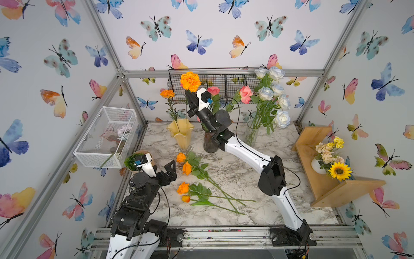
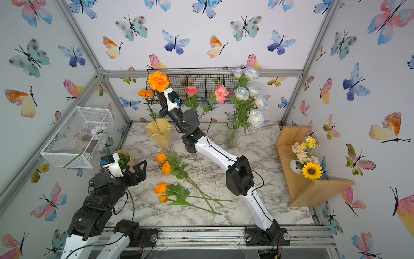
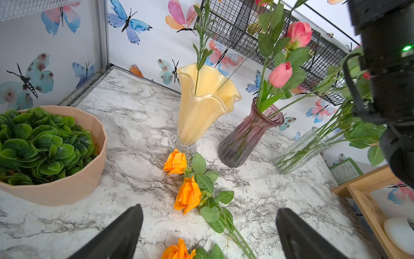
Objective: Arrange the flowers in different vases according to their colors
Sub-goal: Insert the flower into the vase.
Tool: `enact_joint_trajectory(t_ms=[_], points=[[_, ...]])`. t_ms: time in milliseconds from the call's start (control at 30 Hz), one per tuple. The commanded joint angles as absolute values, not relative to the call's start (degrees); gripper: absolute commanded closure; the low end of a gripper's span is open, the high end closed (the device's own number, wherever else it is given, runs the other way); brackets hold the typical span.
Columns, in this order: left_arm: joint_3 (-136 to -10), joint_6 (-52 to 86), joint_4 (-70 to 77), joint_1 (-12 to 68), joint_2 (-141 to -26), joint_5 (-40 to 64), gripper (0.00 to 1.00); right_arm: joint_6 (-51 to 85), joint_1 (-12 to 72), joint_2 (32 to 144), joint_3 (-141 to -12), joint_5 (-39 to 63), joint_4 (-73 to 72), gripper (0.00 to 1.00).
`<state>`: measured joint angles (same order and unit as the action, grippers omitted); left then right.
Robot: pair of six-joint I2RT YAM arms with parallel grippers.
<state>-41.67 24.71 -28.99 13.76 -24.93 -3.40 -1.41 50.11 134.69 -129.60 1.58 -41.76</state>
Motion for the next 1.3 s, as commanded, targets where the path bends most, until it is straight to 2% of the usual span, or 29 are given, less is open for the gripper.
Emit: enact_joint_trajectory(t_ms=[0, 200, 300, 400, 467, 500, 533, 567, 733, 1267], points=[[-41.22, 24.88, -27.77, 14.12, -24.87, -4.92, 0.01, -0.20, 50.27, 136.46, -129.47, 3.19, -39.24, 0.98], [-41.14, 24.92, -27.77, 14.11, -24.79, -5.01, 0.01, -0.70, 50.27, 139.92, -132.89, 4.53, -28.96, 0.98], [-41.13, 24.93, -27.73, 14.14, -24.72, -4.92, 0.01, -0.98, 50.36, 141.36, -135.14, 5.84, -23.68, 0.89], [-41.05, 24.87, -27.64, 14.13, -24.75, -4.83, 0.01, -1.39, 50.36, 142.51, -137.07, 7.34, -19.41, 0.61], [-41.05, 24.90, -27.60, 14.14, -24.72, -4.83, 0.01, -1.95, 50.53, 143.00, -138.24, 7.37, -17.05, 0.29], [-41.04, 24.91, -27.60, 14.15, -24.68, -4.83, 0.01, -2.14, 50.62, 142.92, -138.19, 7.13, -16.56, 0.18], [-41.09, 24.95, -27.60, 14.15, -24.72, -4.82, 0.01, -2.43, 50.79, 142.59, -138.10, 6.85, -16.06, 0.10], [-41.05, 24.91, -27.60, 14.15, -24.70, -4.83, 0.01, -2.67, 50.95, 142.20, -137.87, 6.60, -15.78, 0.07], [-40.96, 24.90, -27.50, 14.16, -24.70, -4.76, 0.01, -4.29, 51.68, 139.30, -136.41, 5.63, -13.88, 0.02], [-40.96, 24.87, -27.49, 14.50, -24.32, -4.66, 0.01, -3.36, 55.21, 121.94, -119.26, 1.80, -8.75, 0.01]])
